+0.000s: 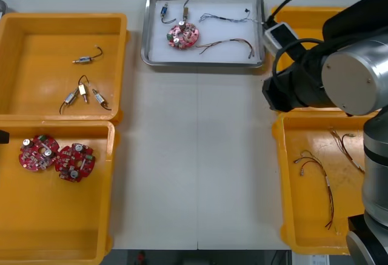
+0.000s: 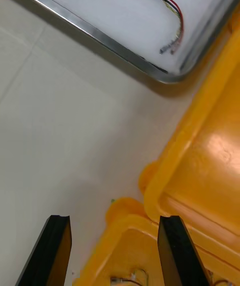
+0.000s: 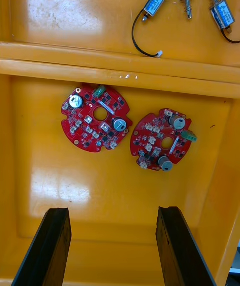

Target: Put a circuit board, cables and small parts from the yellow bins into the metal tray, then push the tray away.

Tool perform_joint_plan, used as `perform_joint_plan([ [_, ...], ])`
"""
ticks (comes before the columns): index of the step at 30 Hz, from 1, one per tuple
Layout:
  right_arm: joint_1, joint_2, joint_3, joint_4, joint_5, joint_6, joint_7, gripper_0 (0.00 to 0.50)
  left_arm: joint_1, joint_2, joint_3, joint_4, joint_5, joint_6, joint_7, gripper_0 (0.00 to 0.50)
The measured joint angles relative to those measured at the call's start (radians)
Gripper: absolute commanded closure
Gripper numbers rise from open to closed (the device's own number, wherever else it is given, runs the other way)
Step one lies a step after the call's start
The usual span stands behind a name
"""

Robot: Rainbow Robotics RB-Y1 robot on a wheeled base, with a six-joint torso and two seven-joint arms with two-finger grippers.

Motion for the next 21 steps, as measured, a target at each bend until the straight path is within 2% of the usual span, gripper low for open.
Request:
perform_joint_plan([
  [6, 0.073, -0.063, -0.097, -0.044, -0.025, 0.000, -0.047, 0.000, 0.000, 0.000, 0.000, 0.000, 0.000, 0.000, 0.000, 0.000],
  [21, 0.254, -0.156, -0.381, -0.053, -0.212, 0.000, -0.072, 0.000, 0.000, 0.000, 0.000, 0.000, 0.000, 0.000, 0.000, 0.000],
])
